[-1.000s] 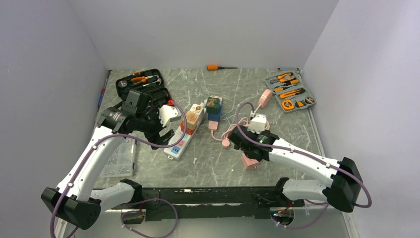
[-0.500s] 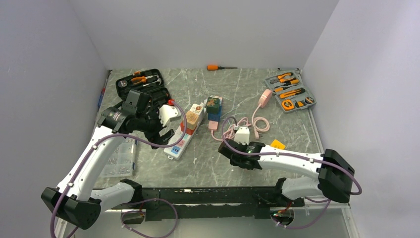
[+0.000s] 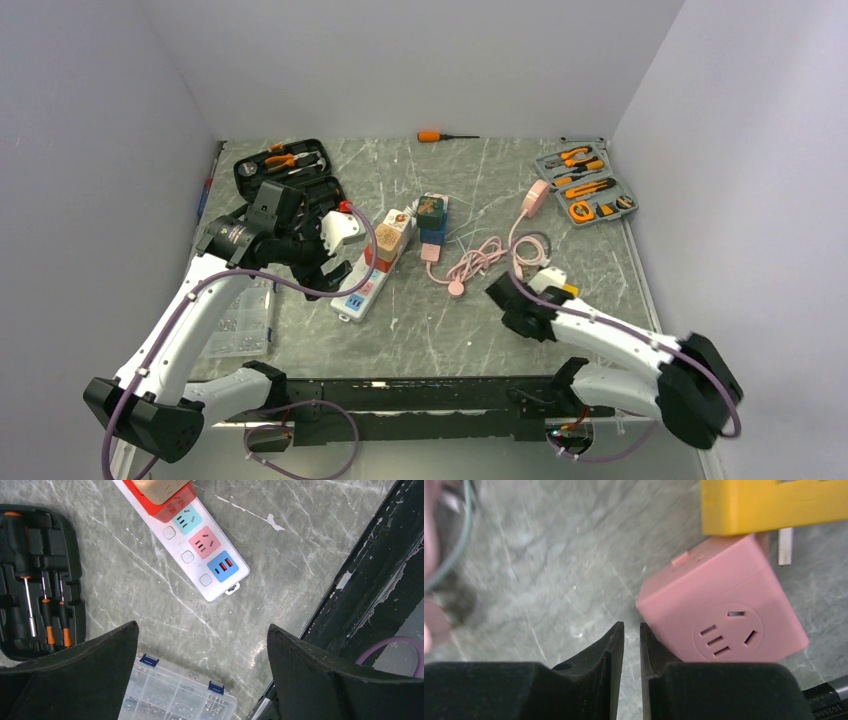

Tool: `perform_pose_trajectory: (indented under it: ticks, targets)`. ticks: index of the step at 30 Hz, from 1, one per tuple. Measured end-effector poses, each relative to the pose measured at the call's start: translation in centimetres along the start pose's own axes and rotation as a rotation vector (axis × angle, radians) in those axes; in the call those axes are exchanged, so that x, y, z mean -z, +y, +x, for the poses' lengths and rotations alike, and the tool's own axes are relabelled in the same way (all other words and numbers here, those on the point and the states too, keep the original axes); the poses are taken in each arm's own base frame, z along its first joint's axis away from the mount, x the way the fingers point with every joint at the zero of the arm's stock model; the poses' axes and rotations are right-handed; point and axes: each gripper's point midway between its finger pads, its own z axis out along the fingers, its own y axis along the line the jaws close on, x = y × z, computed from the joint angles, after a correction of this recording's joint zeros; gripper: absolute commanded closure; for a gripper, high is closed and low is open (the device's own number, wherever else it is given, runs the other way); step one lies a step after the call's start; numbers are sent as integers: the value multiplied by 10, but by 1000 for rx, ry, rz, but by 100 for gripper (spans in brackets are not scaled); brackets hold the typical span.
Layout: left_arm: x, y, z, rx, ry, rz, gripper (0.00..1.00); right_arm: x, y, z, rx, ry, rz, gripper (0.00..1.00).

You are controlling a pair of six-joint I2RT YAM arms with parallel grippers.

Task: Pull the plug off the socket
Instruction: Move the socket to the center of the board.

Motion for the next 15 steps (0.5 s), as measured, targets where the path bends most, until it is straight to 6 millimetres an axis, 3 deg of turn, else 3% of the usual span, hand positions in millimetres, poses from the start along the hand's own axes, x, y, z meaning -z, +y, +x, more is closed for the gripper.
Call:
perform_pose_trajectory:
  ticks: [6,9,12,15]
  targets:
    - [0,0,1,1,2,1,1,4,-15,-47,-225,-84,-39,74]
    - [-1,0,2,2,4,3,0,4,-16,-58,-189,-89,-25,61]
    - [-5,1,3,6,6,-2,1,13,2,-72,-112,-92,-54,39]
    - [-12,8,4,27,4,-28,1,32,37,-91,-41,-133,-152,25]
